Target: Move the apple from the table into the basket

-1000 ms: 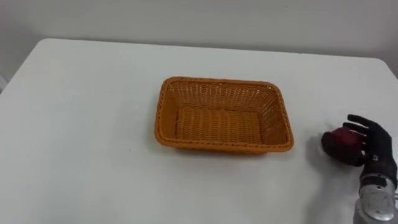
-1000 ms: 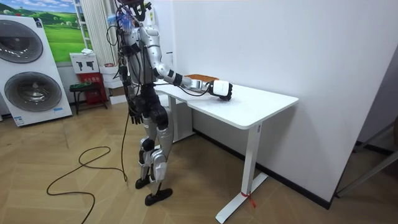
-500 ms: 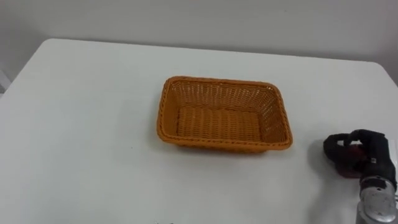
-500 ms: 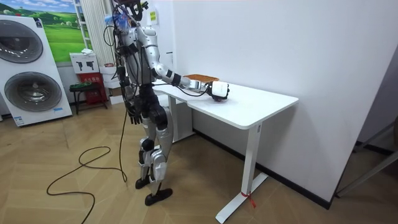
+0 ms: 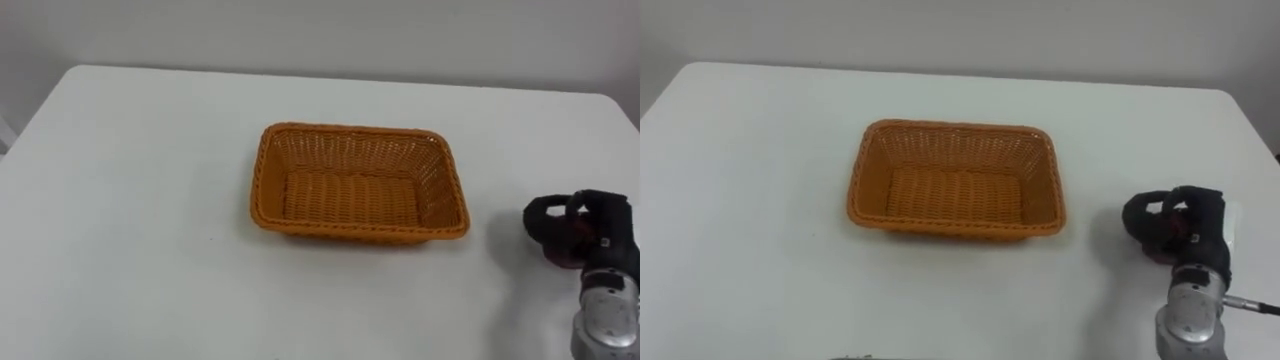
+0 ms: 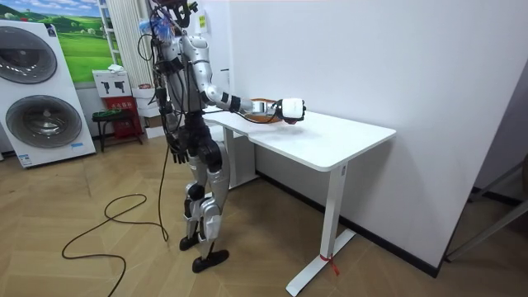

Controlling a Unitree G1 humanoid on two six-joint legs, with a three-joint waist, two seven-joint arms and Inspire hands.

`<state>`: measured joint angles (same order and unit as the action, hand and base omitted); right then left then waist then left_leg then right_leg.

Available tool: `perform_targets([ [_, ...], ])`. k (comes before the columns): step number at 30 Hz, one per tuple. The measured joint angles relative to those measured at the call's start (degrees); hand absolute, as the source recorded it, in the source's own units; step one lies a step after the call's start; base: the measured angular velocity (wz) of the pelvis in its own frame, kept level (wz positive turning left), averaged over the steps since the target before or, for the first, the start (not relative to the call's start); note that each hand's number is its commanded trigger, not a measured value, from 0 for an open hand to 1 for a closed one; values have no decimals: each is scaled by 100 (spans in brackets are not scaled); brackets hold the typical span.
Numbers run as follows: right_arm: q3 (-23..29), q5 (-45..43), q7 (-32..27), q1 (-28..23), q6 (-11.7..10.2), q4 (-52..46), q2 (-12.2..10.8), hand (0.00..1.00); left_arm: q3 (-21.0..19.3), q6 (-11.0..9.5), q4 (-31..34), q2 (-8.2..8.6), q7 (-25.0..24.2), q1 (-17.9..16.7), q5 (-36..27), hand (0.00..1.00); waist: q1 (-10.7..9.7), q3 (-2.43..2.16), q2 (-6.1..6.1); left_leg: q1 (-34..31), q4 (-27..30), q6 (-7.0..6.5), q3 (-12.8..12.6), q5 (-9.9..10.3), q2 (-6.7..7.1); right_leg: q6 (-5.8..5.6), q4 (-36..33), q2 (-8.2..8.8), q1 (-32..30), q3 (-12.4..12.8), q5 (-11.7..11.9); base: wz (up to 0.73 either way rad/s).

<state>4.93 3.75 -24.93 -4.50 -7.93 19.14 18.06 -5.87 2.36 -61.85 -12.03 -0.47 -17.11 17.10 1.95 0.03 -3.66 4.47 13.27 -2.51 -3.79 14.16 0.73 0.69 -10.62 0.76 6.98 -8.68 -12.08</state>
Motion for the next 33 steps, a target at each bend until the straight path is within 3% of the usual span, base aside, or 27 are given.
perform_targets([
  [7, 76, -193, -411, 5, -29, -1273, 1, 100, -7, -22, -12, 0, 129, -3, -1, 0, 5, 5, 52, 20, -17, 0, -6, -1, 5, 0, 7, -3, 24, 1, 0, 0],
  [21, 62, -330, -559, 137, -80, -2544, 2, 100, 48, -29, -10, 32, -22, 35, 9, 0, 37, 4, 38, -11, -54, 0, -11, -27, 11, 0, 0, -14, -37, 56, 0, -1],
  [33, -501, -1103, 146, 135, -75, -3410, 2, 100, 63, -24, -86, 52, -148, 96, -8, 0, 254, -5, 74, -33, -50, 2, -12, -29, 4, 1, 1, -16, -94, 67, 0, 0],
])
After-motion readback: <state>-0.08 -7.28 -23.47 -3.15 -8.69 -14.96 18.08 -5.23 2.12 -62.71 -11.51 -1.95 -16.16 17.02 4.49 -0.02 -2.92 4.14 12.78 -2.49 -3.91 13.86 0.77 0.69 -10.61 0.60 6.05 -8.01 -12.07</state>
